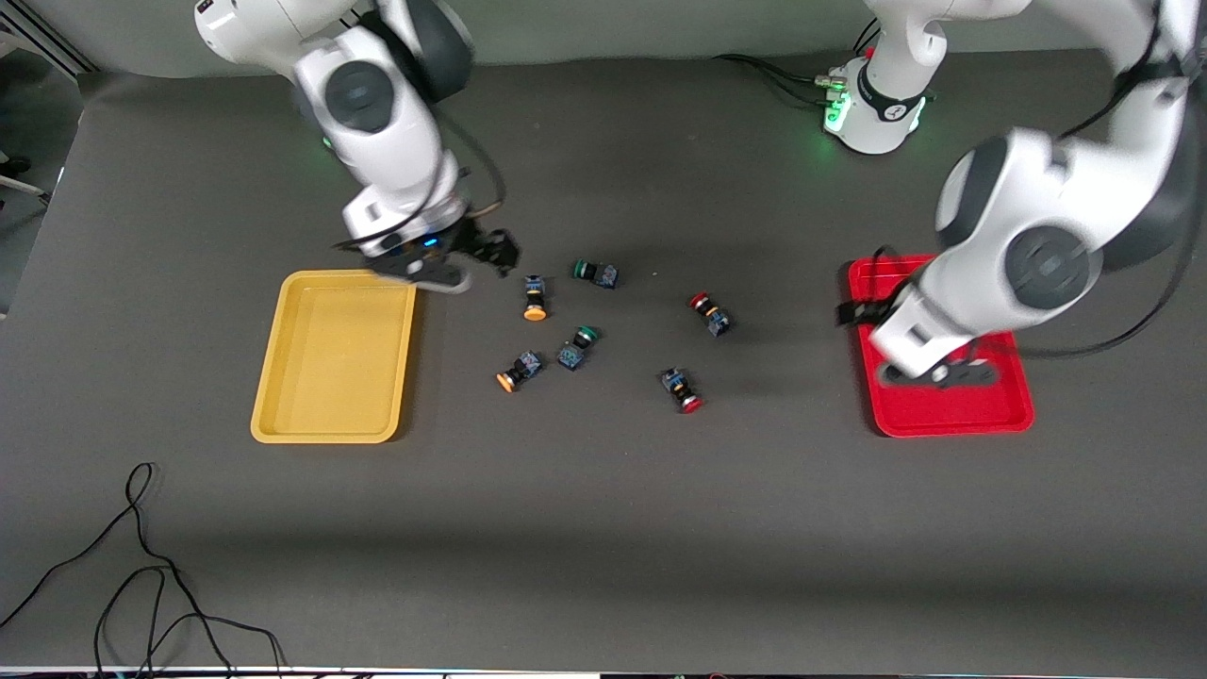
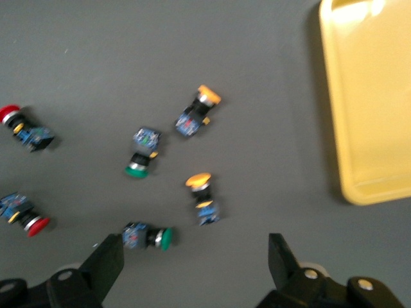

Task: Place red and yellow buttons in trays
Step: 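Grasp a yellow button with the right gripper while the left gripper grasps a red button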

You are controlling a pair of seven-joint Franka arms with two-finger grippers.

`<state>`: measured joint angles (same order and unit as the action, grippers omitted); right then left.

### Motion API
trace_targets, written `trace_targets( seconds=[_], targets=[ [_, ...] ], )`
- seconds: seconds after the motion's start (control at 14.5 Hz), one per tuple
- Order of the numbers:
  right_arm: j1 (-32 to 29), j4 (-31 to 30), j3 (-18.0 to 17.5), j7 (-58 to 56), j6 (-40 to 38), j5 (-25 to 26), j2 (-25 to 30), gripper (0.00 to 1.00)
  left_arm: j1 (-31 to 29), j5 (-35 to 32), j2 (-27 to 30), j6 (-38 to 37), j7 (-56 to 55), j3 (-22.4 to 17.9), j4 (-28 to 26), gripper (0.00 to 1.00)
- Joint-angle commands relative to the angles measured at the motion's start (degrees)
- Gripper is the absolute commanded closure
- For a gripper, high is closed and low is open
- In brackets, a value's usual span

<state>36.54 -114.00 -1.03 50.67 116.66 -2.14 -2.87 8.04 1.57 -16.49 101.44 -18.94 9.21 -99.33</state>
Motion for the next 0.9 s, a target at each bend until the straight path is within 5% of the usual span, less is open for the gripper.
trace_targets(
  seconds=[0.0,0.35,0.83],
  targets=[
    [1.95,-0.86,0.94,1.80,0.93,-0.32,0.14,0.00,6.18,1.07,-5.99,5.76,-12.47,-0.60,0.63,0.00],
    [5.56,-13.25,1.03,2.51,19.01,0.73,-3.35,0.00,12.70,1.77,-10.93,14.64,-28.86,-0.60,-4.45,0.00],
    [5.65,-13.44,1.29,3.03,36.42,6.97,-20.31,0.00,16.13,12.23,-13.47,27.13,-32.73,-0.51,-12.73,0.05]
  ],
)
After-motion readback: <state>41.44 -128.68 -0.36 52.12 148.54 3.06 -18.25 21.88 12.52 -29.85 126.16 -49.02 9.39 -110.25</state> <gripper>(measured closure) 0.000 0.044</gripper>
